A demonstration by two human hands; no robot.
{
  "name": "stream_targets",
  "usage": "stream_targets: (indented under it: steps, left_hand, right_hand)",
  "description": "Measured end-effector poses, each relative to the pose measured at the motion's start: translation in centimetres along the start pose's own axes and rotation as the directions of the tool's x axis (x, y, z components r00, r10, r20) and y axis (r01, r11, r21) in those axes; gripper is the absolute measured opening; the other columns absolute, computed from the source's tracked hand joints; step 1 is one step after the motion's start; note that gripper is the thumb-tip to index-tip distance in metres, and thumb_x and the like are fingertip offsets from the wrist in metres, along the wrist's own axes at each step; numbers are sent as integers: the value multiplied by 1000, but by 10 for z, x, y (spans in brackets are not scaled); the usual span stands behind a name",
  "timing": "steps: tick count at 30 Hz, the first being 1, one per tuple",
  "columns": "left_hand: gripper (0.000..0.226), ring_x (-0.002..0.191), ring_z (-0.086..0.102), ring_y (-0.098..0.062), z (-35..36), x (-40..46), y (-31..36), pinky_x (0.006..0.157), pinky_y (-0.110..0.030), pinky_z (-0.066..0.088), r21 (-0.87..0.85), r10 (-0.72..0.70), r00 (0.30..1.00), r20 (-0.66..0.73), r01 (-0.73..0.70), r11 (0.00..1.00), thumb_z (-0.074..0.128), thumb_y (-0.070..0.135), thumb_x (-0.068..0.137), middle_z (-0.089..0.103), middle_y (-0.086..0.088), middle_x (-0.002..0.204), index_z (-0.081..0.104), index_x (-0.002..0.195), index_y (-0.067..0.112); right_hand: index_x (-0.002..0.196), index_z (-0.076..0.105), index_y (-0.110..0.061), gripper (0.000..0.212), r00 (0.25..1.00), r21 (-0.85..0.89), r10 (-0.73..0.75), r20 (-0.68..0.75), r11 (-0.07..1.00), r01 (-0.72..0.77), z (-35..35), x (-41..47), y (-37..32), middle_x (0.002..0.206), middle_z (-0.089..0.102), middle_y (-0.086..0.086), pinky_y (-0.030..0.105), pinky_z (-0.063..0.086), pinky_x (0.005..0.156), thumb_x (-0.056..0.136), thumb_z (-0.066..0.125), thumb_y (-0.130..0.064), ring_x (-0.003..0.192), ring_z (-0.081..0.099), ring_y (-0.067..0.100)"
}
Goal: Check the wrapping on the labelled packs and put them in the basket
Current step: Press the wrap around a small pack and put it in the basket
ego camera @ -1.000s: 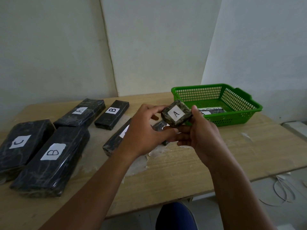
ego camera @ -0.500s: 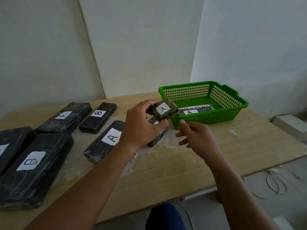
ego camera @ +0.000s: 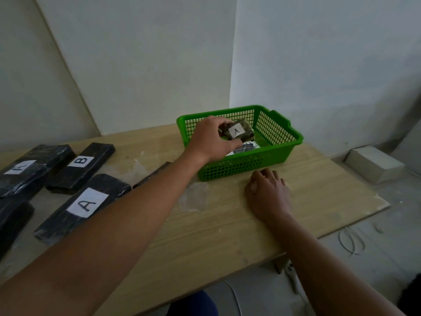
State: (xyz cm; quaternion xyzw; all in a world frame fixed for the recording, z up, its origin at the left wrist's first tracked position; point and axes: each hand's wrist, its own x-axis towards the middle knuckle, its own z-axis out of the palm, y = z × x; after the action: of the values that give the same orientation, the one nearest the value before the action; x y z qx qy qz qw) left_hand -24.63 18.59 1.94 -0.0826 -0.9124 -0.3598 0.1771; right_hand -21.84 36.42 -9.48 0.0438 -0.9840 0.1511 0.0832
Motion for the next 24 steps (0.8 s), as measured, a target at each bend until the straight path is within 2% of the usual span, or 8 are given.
stream_targets:
  steps: [4, 9, 14, 17, 21, 24]
  left_hand:
    - [56, 96, 60, -13, 40, 46, 9, 80, -23, 47, 58, -30, 995, 93, 24, 998, 93, 32, 76, 73, -7, 123, 73, 125, 12]
    - [64, 109, 69, -21, 87, 91, 17, 95, -36, 57, 113, -56, 974, 220, 31, 993, 96, 43, 70, 75, -6, 122, 72, 123, 13]
    - [64, 109, 69, -21, 122, 118, 17, 98, -38, 56, 222, -117, 930, 349, 39, 974, 95, 45, 70, 74, -2, 123, 73, 123, 17]
    - [58, 103, 72, -23, 135, 129, 14, 96, -42, 60, 270, -168, 899, 404, 58, 961, 94, 41, 73, 76, -3, 118, 75, 121, 16]
    - [38, 110, 69, -24, 147, 134, 11, 99, -42, 58, 338, -209, 873, 441, 54, 940, 88, 30, 83, 75, -3, 122, 77, 119, 21]
    - [29, 110, 70, -23, 153, 135, 9, 96, -40, 60, 321, -216, 859, 464, 64, 945, 83, 22, 88, 74, -4, 124, 77, 116, 22]
  right_hand:
    - [123, 62, -23, 34, 999, 7, 7, 33, 1000, -7, 0, 3, 4, 130, 63, 7, 46, 45, 107, 100, 50, -45, 124, 54, 30]
    - [125, 60, -23, 36, 999, 18, 3, 39, 1000, -3, 3, 7, 8, 130, 61, 6, 48, 42, 110, 100, 48, -46, 125, 52, 30]
    - [127, 58, -23, 39, 999, 12, -6, 50, 1000, 5, 7, 11, 12, 133, 58, 7, 48, 41, 111, 100, 47, -48, 127, 50, 31]
    - [127, 58, -22, 39, 999, 8, -16, 35, 1000, 16, 9, 11, 13, 133, 58, 8, 48, 42, 109, 100, 46, -48, 126, 50, 31]
    - [126, 58, -22, 39, 1000, 6, -12, 22, 1000, 12, 11, 12, 14, 131, 58, 8, 48, 44, 107, 100, 47, -47, 125, 51, 31]
    - [126, 58, -22, 39, 1000, 3, -14, 16, 1000, 13, 12, 13, 14, 131, 58, 9, 48, 44, 106, 100, 46, -48, 124, 51, 31]
